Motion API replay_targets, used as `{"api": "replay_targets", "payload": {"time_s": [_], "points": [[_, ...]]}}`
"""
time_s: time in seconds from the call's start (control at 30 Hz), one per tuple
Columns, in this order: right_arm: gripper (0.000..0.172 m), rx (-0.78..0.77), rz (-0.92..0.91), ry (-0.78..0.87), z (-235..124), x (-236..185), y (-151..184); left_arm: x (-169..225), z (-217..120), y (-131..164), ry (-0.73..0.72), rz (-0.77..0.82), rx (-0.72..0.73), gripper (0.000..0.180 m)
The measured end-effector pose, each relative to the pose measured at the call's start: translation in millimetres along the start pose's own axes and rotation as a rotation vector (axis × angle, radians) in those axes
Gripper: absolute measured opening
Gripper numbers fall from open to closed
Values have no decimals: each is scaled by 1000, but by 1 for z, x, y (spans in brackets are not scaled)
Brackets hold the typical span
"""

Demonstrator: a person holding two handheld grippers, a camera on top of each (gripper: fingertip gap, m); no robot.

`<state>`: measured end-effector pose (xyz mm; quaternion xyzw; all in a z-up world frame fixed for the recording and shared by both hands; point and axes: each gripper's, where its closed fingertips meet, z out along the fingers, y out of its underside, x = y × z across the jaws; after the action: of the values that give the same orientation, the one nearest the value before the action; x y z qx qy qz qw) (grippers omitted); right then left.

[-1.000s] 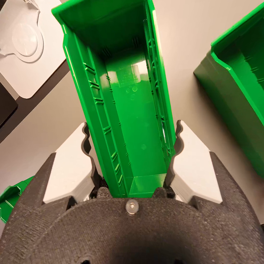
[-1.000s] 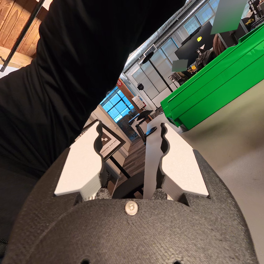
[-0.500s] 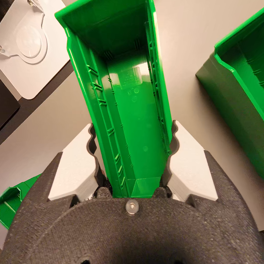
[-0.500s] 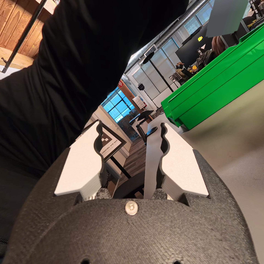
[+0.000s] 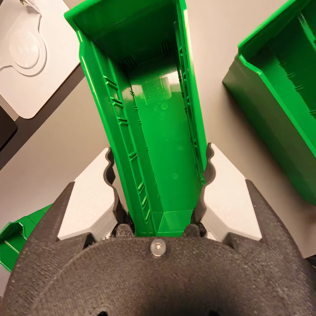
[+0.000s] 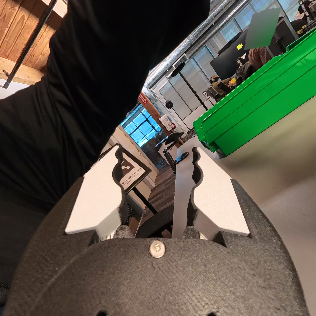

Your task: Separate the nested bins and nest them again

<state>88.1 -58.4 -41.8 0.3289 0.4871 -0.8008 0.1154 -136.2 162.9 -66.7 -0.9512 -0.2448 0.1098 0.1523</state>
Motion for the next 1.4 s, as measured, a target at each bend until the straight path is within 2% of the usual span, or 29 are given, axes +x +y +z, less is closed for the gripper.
{"api": "replay_targets", "payload": {"time_s": [0.53, 0.77, 1.4], "points": [[83, 4, 3, -3, -1, 0, -1, 12, -2, 16, 46, 49, -79, 114], [83, 8, 5, -6, -1, -1, -1, 21, -7, 14, 81, 55, -72, 113], [83, 10, 7, -8, -1, -1, -1, 21, -5, 19, 25, 111, -89, 117]]}}
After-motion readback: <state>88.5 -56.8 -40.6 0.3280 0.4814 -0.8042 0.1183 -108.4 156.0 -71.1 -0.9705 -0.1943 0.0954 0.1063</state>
